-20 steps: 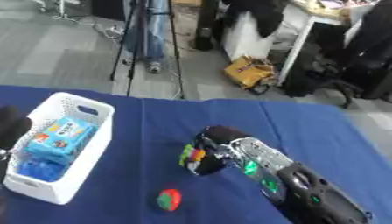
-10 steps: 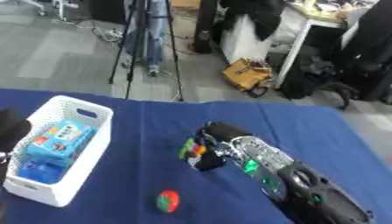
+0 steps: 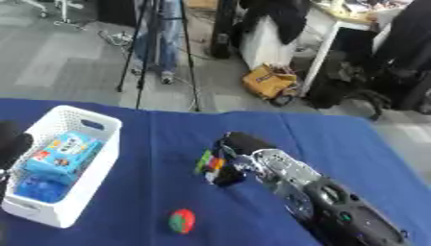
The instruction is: Pick up objects on the table and place them in the box.
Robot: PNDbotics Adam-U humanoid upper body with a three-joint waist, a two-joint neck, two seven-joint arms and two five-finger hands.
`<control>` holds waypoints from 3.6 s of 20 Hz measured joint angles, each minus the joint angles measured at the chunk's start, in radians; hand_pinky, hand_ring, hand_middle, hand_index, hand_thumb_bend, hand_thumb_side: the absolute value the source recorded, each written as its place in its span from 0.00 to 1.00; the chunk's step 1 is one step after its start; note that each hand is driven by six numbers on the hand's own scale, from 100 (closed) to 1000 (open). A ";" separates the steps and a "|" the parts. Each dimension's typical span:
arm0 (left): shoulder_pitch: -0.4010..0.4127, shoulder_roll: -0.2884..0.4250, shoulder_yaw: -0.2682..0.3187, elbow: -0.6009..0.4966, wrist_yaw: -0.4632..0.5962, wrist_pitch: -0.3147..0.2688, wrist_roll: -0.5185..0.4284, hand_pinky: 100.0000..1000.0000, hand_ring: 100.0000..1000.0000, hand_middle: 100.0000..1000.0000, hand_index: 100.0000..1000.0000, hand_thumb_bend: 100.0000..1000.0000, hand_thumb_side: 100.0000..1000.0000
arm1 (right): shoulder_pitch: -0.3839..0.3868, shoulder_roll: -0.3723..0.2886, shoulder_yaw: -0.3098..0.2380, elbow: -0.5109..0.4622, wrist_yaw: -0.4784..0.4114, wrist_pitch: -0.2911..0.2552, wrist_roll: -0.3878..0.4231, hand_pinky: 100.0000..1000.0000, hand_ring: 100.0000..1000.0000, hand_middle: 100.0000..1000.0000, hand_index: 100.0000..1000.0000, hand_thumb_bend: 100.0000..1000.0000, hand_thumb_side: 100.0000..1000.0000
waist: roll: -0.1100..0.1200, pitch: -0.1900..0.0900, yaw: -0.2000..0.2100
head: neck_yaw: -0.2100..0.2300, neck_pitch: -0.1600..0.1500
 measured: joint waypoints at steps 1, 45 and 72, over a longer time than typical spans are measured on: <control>0.002 0.000 0.000 0.000 0.000 0.000 0.000 0.93 0.89 0.87 0.86 0.00 1.00 | 0.000 -0.001 0.000 -0.004 -0.002 0.003 -0.001 0.97 0.83 0.29 0.39 0.00 0.50 | 0.000 -0.003 0.000 | -0.001 0.000; 0.043 -0.036 -0.014 0.000 0.011 -0.011 -0.025 0.93 0.88 0.87 0.86 0.00 1.00 | -0.042 -0.054 -0.012 -0.169 -0.063 0.102 0.003 0.94 0.77 0.23 0.32 0.00 0.48 | -0.027 -0.069 0.047 | -0.017 0.001; 0.006 -0.035 -0.025 0.000 0.010 0.006 -0.033 0.93 0.89 0.87 0.86 0.00 0.99 | -0.112 -0.100 -0.050 -0.225 -0.125 0.158 -0.031 0.92 0.74 0.21 0.31 0.00 0.47 | -0.067 -0.070 0.189 | -0.191 0.009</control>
